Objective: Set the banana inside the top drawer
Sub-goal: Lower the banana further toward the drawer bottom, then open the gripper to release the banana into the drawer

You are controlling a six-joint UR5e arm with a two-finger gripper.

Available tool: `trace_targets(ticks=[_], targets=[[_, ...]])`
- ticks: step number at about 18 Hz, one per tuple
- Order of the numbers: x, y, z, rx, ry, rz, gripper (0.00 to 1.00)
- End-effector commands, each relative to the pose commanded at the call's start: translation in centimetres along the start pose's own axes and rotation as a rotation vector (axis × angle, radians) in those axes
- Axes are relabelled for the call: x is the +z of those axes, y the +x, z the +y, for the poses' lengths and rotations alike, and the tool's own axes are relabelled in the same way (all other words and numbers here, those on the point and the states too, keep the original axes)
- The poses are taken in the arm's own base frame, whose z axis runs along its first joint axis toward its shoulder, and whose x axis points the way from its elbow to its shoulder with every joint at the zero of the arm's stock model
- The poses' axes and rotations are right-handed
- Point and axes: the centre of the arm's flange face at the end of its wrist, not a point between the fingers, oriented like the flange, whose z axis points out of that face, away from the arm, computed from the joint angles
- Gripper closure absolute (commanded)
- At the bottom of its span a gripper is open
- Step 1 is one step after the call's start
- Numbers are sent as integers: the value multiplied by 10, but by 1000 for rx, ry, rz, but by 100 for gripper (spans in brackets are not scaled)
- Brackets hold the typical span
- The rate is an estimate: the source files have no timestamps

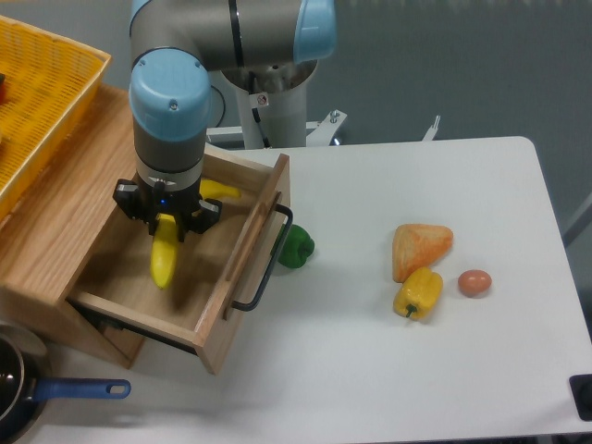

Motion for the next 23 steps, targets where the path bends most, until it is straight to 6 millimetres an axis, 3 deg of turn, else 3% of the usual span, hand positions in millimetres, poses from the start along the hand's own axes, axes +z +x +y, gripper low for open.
trace_targets(ticks=[18,21,23], targets=[[4,-1,-1,1,-7,2,54],[4,0,-1,3,-6,2,51],[4,0,-1,8,-5,1,39]])
